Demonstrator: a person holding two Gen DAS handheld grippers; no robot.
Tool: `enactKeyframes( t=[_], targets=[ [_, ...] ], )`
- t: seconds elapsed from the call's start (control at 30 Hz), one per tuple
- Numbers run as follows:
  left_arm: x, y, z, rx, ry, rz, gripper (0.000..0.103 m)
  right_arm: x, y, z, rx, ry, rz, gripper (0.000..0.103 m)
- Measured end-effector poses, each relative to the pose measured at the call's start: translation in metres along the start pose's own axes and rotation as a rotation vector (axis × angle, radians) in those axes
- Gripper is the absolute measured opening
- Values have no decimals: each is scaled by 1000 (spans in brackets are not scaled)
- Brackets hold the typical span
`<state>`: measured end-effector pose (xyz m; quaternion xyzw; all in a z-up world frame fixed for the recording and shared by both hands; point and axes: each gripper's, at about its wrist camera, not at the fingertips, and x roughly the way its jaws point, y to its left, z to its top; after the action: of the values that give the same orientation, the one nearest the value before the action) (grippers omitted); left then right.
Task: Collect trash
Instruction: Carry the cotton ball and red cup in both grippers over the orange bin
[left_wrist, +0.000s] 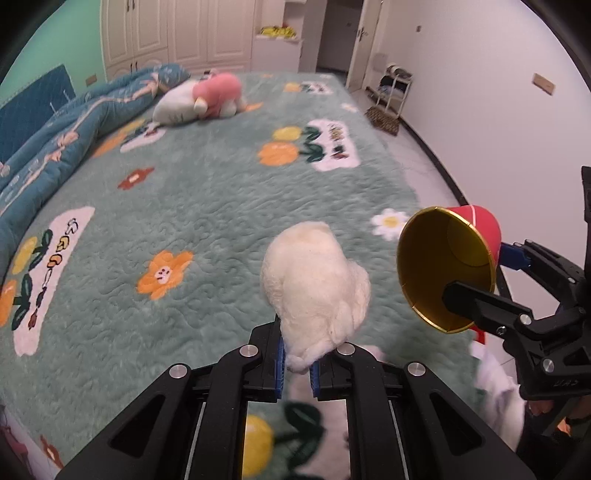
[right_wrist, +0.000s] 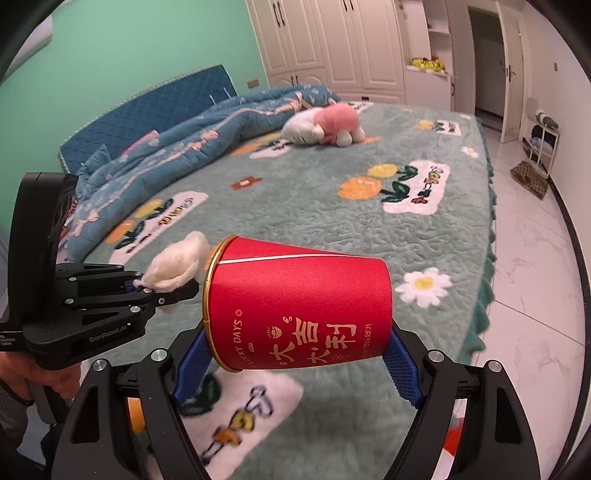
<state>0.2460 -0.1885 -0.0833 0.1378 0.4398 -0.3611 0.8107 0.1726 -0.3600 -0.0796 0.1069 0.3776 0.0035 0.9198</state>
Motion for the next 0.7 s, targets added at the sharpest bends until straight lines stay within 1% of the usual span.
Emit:
enactKeyframes(
  t=[0.17,0.27,0.5,0.6,0.7],
  targets=[
    [-28,-30,-12,32,-37,-17,11,-49,6,-25,12,-41,5,81],
    [-35,-49,-17,62,-41,-33,12,-70,1,-36,30,-62,-9,81],
    [-34,-114,-17,171,-42,-113,12,-122,-32,-70,114,-111,-77,81],
    [-22,-151,-12,226,-27,-176,12,-144,-54,-85,156,-131,-119,81],
    [-12,-191,-11,300,-11,-217,12,-166,-83,-103,210,-147,-176,81]
  ],
)
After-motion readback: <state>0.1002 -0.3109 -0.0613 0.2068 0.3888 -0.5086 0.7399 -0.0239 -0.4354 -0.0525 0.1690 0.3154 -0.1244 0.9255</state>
